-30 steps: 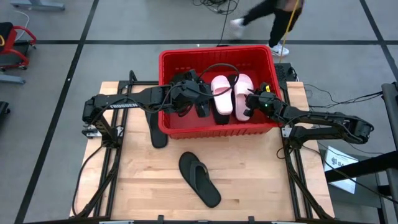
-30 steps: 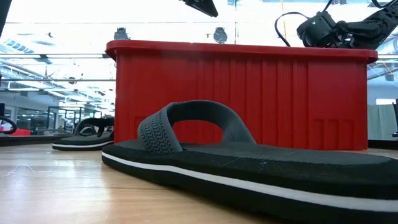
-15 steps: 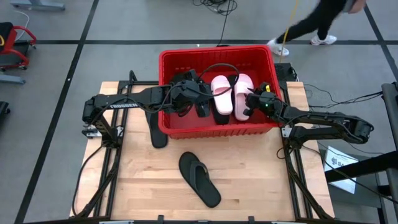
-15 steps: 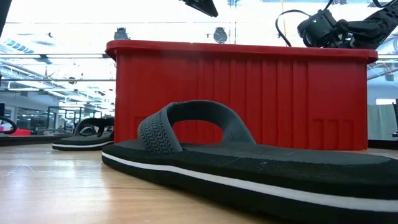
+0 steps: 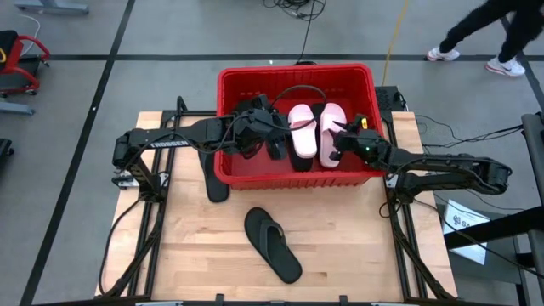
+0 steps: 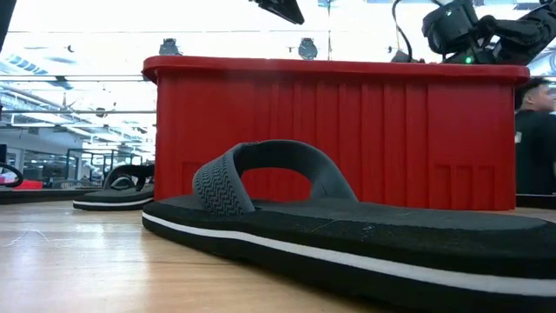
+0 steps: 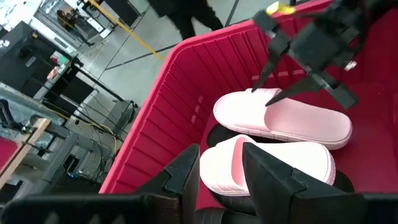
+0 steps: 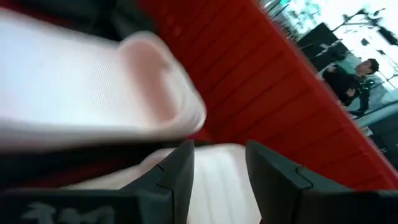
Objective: Pick and place slides into bin
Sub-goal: Adjust the left pink slide in the bin
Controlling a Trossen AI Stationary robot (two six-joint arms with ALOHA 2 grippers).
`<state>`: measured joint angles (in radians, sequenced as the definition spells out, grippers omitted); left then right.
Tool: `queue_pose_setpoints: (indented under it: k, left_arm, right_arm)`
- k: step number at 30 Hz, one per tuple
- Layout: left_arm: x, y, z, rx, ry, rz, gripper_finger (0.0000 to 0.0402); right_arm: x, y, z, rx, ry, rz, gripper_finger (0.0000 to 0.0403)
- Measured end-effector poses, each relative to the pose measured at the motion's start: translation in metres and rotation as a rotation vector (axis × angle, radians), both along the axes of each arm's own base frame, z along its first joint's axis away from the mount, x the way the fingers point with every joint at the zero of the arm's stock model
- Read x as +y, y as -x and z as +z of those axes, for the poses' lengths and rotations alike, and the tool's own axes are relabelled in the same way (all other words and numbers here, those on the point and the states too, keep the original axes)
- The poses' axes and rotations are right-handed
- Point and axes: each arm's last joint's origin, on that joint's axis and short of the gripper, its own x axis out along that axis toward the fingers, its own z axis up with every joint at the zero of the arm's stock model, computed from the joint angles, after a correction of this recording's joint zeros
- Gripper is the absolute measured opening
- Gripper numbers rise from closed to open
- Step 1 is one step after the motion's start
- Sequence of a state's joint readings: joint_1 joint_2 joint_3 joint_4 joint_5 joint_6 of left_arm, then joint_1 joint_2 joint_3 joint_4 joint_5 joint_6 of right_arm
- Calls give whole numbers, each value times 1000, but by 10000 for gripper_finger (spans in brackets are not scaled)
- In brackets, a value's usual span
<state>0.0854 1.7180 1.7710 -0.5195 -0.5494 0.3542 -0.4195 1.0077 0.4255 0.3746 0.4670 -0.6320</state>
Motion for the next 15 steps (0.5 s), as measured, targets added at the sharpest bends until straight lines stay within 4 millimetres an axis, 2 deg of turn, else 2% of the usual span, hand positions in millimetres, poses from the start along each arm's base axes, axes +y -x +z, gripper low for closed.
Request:
queue_pose_setpoints:
  k: [9,15]
  left_arm:
    - [36,5,-1,-94,152,82,129]
    - [57,9,-2,-110,204,77,129]
  right_arm:
    - [3,4,36,-275,-25,-26,125]
    - [3,5,67,-306,-92,-36,118]
